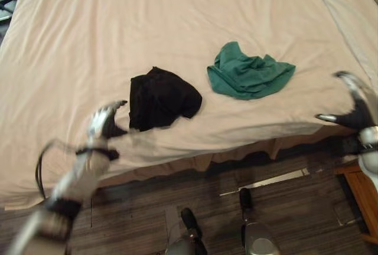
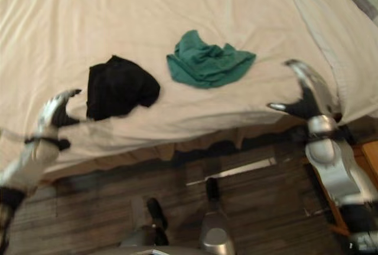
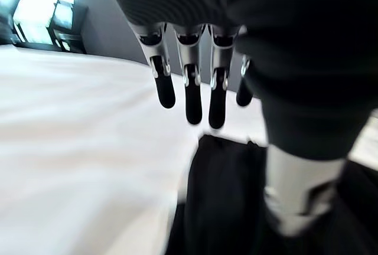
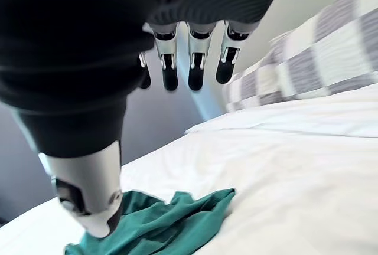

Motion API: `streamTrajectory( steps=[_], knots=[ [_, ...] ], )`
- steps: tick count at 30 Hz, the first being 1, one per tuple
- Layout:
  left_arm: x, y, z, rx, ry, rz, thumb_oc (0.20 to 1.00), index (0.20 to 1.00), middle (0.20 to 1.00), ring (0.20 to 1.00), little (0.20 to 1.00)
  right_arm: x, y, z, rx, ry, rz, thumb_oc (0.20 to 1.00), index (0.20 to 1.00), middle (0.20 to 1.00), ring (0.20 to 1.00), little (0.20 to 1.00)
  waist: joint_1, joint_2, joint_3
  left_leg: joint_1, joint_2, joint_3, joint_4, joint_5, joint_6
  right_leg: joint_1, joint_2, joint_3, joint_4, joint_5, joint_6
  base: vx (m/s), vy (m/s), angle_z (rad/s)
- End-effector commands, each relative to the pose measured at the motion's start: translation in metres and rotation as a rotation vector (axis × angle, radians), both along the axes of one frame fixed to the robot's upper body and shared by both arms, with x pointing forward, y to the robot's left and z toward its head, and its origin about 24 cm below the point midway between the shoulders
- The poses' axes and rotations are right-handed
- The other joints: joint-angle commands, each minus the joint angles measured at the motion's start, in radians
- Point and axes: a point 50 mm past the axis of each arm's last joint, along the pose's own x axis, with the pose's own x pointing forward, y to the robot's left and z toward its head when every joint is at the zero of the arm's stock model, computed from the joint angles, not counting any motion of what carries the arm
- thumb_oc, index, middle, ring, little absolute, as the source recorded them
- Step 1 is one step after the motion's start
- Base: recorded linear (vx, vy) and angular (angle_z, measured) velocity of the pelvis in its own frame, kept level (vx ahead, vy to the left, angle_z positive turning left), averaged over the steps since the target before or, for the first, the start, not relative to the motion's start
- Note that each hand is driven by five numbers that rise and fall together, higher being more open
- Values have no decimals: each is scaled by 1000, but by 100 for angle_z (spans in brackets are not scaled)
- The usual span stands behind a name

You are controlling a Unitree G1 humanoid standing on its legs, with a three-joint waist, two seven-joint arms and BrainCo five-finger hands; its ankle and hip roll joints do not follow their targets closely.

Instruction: Tidy up the quilt and then pick up the clothes from the bed and put them into the laundry hamper.

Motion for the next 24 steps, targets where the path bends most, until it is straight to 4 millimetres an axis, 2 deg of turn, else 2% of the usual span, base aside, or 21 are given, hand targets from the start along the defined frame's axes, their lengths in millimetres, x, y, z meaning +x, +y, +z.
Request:
streamTrajectory(
  steps=[1,5,6,7,8,9,11,12,13,14,15,16,18,19,20,21,24],
  knots=[
    [18,-7,59,90,-209,-4,1000,1000,1000,1000,1000,-15,26,34,-22,-213,140,1000,1000,1000,1000,1000,-75,-24,71,7,65,17,2,-42,-72,-36,-21,21,8,-52,72,-54,-54,-37],
    [19,0,84,187,-262,25,1000,1000,1000,1000,1000,-20,35,33,-35,-228,187,1000,1000,1000,1000,1000,-90,-12,83,-51,74,38,2,-26,-78,-107,-22,29,8,-36,78,-51,-49,-22],
    [19,0,84,187,-262,25,1000,1000,1000,1000,1000,-21,35,33,-35,-228,187,1000,1000,1000,1000,1000,-89,-12,82,-51,74,38,2,-26,-78,-108,-22,30,8,-36,78,-26,-36,-26],
    [22,0,94,194,-283,32,1000,1000,1000,1000,1000,-19,35,28,-19,-214,184,1000,1000,1000,1000,1000,-98,-9,86,-64,78,42,2,-25,-80,-126,-19,35,7,-30,80,78,16,-19],
    [22,0,94,195,-282,31,1000,1000,1000,1000,1000,-19,35,28,-18,-213,183,1000,1000,1000,1000,1000,-94,-5,80,-56,77,29,2,-48,-87,-118,-19,39,4,-47,87,95,22,-23],
    [23,3,99,228,-276,41,1000,1000,1000,1000,1000,-20,38,26,-24,-205,193,1000,1000,1000,1000,1000,-100,-3,86,-59,80,37,2,-48,-88,-129,-17,42,5,-46,89,104,25,-18],
    [23,4,94,264,-226,42,1000,1000,1000,1000,1000,-23,38,27,-25,-215,198,1000,1000,1000,1000,1000,-99,-3,92,-59,81,41,2,-49,-88,-137,-16,41,6,-42,92,16,-17,-14],
    [23,4,90,271,-199,38,944,944,944,944,944,-24,37,27,-21,-215,190,1000,1000,1000,1000,1000,-96,-2,94,-60,80,42,2,-50,-88,-139,-16,39,6,-41,92,7,-23,-14],
    [23,4,83,293,-156,35,501,501,501,501,501,-24,36,26,-24,-213,180,1000,1000,1000,1000,1000,-92,-3,94,-62,80,42,2,-51,-87,-140,-16,36,6,-40,92,10,-29,-12],
    [23,5,76,312,-112,34,200,200,200,200,200,-23,35,28,-41,-221,167,1000,1000,1000,1000,1000,-89,-4,94,-61,82,43,2,-51,-88,-139,-17,33,6,-40,93,8,-21,-7],
    [23,5,76,313,-111,34,200,200,200,200,200,-23,35,28,-42,-221,167,1000,1000,1000,1000,1000,-89,-3,94,-61,82,43,2,-52,-88,-139,-17,33,6,-40,93,16,-30,-1],
    [22,1,59,321,-34,11,200,200,200,200,200,-18,33,36,-90,-256,126,1000,1000,1000,1000,1000,-73,-6,95,-57,82,40,2,-53,-88,-134,-18,27,5,-41,91,20,-36,1],
    [16,-7,40,263,4,-35,200,200,200,200,200,-11,31,47,-118,-289,88,1000,1000,1000,1000,1000,-50,-9,96,-52,85,32,2,-51,-91,-125,-18,17,5,-43,88,23,-42,1],
    [15,-6,39,262,5,-33,200,200,200,200,200,-11,31,47,-119,-289,90,1000,1000,1000,1000,1000,-52,-9,96,-52,85,32,2,-51,-91,-125,-17,17,5,-43,88,-69,-83,2],
    [12,-13,28,187,13,-63,200,200,200,200,200,-6,29,54,-137,-301,66,1000,1000,1000,1000,1000,-34,-19,100,-61,86,40,2,-24,-85,-131,-16,6,7,-26,76,-61,-120,10],
    [3,-17,13,75,7,-88,200,200,200,200,200,1,27,61,-145,-306,43,1000,1000,1000,1000,1000,-13,-22,99,-62,89,28,2,-20,-89,-125,-15,-2,6,-29,72,-51,-163,14],
    [-22,-16,-16,-49,47,-106,200,200,200,200,200,14,22,76,-179,-297,8,1000,1000,1000,1000,1000,30,-30,94,-69,99,7,2,-6,-97,-111,-10,-24,3,-34,62,33,-126,24]
  ],
)
